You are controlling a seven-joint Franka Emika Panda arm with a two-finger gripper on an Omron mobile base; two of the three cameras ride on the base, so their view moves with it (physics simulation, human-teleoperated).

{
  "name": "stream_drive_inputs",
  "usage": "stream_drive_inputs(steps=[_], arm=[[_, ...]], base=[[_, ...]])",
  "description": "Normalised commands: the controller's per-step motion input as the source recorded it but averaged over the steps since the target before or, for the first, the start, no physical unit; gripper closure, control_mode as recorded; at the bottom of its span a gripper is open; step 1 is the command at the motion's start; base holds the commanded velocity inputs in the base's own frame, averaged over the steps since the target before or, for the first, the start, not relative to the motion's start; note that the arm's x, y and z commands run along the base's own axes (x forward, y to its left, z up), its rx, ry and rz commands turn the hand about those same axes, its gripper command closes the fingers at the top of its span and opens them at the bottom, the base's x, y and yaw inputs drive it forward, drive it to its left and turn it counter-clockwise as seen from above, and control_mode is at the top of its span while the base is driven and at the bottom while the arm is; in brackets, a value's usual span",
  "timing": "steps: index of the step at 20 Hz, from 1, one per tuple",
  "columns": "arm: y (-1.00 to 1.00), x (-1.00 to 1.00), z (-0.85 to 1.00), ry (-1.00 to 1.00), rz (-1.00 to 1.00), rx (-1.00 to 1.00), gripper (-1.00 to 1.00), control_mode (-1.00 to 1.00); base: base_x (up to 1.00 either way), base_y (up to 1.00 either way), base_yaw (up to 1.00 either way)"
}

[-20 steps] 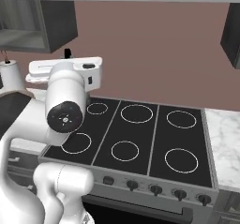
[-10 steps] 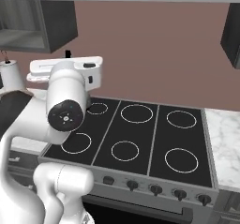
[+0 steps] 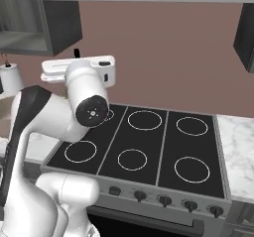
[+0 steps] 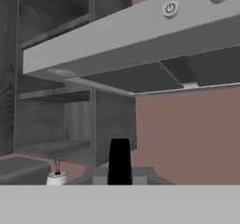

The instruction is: Pick the kettle from the cabinet and place it on a stove burner. Then pick the pot from the counter and place it on another stove burner. Finally, turn both burners on.

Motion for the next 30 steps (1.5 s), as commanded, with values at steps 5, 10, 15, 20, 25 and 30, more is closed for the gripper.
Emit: stream_drive_inputs(steps=[5,10,15,20,25,30], arm=[[0.03,0.32,0.00,0.24,0.04,-0.07,1.00,-1.00],[0.02,0.25,-0.01,0.28,0.06,-0.11,1.00,-1.00],[0.01,0.29,-0.10,0.26,0.06,-0.12,1.00,-1.00],[0.00,0.28,-0.20,0.21,0.07,-0.10,1.00,-1.00],[0.00,0.05,-0.18,0.07,0.03,-0.05,1.00,-1.00],[0.00,0.00,-0.10,-0.01,0.03,0.00,1.00,-1.00]], base=[[0.00,0.00,0.00],[0.00,0.00,0.00],[0.00,0.00,0.00],[0.00,0.00,0.00],[0.00,0.00,0.00],[0.00,0.00,0.00]])
